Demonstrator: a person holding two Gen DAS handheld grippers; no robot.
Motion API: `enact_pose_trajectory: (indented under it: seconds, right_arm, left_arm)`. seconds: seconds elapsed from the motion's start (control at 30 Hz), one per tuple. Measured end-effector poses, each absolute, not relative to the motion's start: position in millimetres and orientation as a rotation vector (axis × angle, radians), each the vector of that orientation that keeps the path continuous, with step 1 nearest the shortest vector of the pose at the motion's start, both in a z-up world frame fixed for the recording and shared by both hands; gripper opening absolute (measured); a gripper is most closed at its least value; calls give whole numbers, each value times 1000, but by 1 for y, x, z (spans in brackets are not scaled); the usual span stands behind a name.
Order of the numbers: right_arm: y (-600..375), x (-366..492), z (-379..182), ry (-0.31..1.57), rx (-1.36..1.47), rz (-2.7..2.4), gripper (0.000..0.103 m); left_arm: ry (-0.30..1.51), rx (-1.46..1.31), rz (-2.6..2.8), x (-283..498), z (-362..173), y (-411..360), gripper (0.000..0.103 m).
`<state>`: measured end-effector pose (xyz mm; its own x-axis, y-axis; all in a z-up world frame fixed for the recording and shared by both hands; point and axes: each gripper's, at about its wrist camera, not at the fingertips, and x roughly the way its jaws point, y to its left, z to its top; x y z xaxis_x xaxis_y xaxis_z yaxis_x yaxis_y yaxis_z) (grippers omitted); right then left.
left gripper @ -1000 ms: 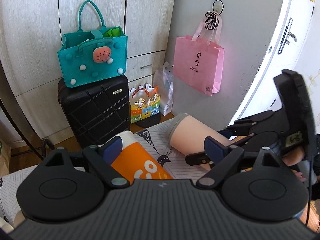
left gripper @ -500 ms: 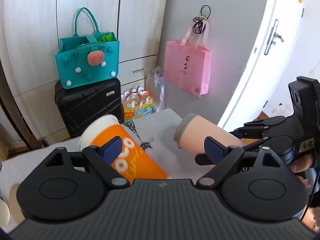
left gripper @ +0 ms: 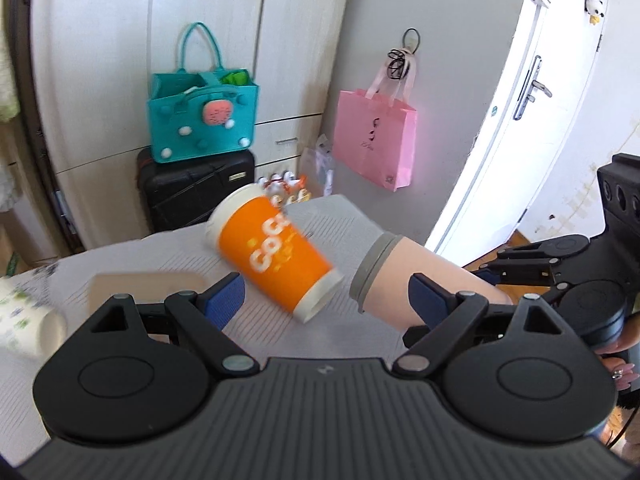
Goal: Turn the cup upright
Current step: 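Close the right gripper on the pink tumbler's body and lift it, then rotate the held pink tumbler with the right gripper, grey lid turning upward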
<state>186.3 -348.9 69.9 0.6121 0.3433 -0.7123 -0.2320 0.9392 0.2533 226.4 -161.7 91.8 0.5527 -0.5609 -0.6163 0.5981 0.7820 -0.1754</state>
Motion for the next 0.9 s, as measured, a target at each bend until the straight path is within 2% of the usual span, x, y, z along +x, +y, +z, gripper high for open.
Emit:
enact_pose_trajectory:
  seconds: [0.57, 0.9]
  right_arm:
    - [-223, 156, 52, 892, 75, 499, 67]
    - [-187, 157, 35, 894, 21, 526, 67]
  left_arm:
    - [836, 23, -604, 168, 75, -37, 89]
    - [837, 13, -627, 159, 61, -16, 89]
